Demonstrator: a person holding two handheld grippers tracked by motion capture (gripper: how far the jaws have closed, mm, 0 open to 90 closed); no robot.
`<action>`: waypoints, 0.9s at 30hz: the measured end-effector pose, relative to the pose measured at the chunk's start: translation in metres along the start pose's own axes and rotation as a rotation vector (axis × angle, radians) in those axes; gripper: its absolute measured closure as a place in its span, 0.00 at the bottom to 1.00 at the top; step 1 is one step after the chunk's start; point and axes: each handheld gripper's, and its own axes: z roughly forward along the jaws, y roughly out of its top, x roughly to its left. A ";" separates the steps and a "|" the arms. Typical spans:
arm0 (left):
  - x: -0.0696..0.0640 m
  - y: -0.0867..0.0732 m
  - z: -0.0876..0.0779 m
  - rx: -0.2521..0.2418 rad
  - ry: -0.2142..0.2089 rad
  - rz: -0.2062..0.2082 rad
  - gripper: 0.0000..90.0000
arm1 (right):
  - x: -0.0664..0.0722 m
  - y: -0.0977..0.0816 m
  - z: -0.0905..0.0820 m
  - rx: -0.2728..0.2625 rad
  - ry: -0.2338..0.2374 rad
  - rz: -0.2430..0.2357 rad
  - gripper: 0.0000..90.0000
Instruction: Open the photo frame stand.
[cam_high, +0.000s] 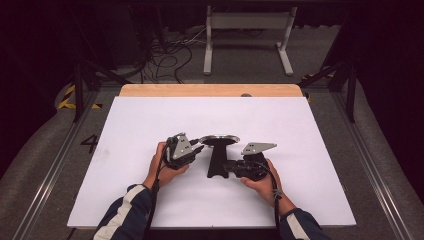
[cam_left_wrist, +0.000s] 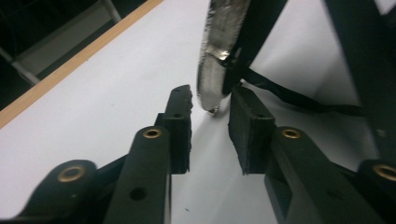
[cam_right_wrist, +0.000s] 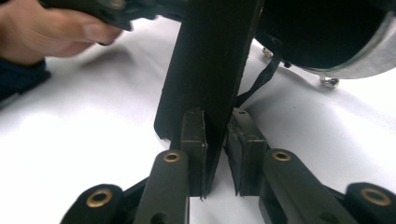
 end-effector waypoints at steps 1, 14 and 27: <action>-0.001 0.000 -0.003 0.005 -0.003 0.010 0.77 | 0.000 0.000 -0.001 0.002 -0.007 -0.007 0.87; -0.006 -0.012 -0.044 0.038 -0.001 -0.019 0.48 | 0.012 0.000 -0.015 -0.027 -0.042 -0.056 0.94; -0.003 -0.001 -0.047 0.004 -0.062 -0.115 0.29 | 0.034 0.000 -0.019 -0.075 -0.079 -0.113 0.98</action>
